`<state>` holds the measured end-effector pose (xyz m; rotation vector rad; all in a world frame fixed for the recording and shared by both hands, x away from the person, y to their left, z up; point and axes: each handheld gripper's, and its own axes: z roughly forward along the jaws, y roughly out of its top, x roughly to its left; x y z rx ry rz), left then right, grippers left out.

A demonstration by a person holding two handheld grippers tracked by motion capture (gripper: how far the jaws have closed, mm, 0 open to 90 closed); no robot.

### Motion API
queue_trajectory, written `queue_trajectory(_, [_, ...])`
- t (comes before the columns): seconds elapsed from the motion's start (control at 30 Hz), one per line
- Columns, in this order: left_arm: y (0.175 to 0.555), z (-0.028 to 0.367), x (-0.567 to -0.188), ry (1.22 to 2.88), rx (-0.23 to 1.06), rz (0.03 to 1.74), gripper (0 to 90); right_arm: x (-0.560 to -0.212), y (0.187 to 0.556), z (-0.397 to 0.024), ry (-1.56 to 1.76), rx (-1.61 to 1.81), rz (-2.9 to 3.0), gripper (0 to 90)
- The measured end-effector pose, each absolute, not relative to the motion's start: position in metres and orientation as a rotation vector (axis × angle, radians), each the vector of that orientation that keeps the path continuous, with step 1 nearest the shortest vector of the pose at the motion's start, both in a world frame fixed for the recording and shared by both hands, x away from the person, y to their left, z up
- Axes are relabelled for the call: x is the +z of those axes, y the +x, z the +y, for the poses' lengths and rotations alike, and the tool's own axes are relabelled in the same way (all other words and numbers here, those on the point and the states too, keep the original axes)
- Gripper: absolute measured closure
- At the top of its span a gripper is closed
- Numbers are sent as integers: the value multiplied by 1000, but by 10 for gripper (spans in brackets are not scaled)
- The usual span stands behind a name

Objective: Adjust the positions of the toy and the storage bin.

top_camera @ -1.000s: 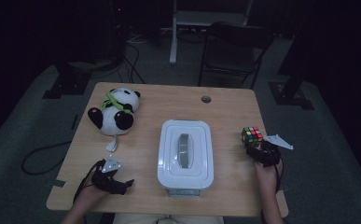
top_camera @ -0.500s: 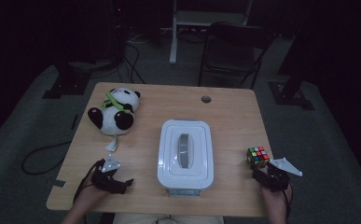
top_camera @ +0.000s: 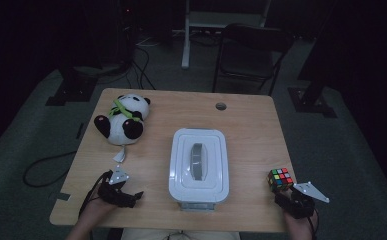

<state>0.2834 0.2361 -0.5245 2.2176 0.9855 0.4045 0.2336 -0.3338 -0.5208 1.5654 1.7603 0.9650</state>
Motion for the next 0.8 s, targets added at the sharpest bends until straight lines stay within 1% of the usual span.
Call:
queue_trajectory(0.17, [283, 236, -524, 2217, 404, 985, 20, -520, 232, -335, 1564, 975, 1782, 331])
queue_trajectory(0.37, [283, 236, -524, 2217, 404, 986, 20, -511, 227, -339, 1568, 1019, 1765, 209])
queue_trajectory(0.57, [283, 236, -525, 2218, 405, 986, 20, -497, 230, -337, 1511, 1051, 1735, 198])
queue_trajectory(0.8, [283, 236, -525, 2217, 406, 986, 20, -474, 242, -324, 1403, 1140, 1760, 196])
